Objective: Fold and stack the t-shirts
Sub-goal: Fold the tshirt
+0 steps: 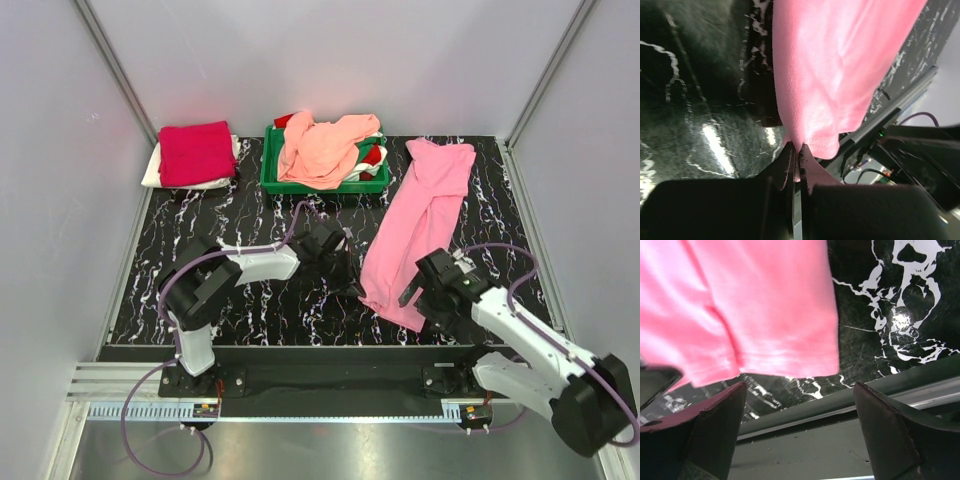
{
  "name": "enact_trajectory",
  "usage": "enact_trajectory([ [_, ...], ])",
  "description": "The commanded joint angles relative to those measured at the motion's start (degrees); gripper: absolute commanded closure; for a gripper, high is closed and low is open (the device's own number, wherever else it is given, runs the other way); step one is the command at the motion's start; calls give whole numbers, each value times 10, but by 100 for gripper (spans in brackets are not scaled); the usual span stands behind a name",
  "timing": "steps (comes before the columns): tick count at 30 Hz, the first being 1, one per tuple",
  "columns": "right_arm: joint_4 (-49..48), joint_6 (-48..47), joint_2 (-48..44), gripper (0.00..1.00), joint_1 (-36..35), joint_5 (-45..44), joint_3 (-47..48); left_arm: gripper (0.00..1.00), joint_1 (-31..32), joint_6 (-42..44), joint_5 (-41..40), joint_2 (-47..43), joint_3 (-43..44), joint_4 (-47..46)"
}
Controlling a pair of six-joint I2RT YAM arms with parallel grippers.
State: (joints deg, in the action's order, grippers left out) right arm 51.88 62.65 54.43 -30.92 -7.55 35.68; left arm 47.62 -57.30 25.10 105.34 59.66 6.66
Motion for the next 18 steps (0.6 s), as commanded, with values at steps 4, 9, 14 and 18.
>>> enact_trajectory([
  [4, -35, 50, 40, 4, -2, -7, -18, 100, -16, -46, 116, -28, 44, -52],
  [9, -18, 115, -54, 11, -1, -25, -56, 100, -45, -68, 162, -36, 75, -24],
  [14, -56, 128, -46, 18, -2, -5, -88, 100, -61, -105, 188, -35, 64, -55],
  [18, -52, 109, 16, 17, -2, -10, -66, 100, -74, -127, 204, -32, 67, -65],
])
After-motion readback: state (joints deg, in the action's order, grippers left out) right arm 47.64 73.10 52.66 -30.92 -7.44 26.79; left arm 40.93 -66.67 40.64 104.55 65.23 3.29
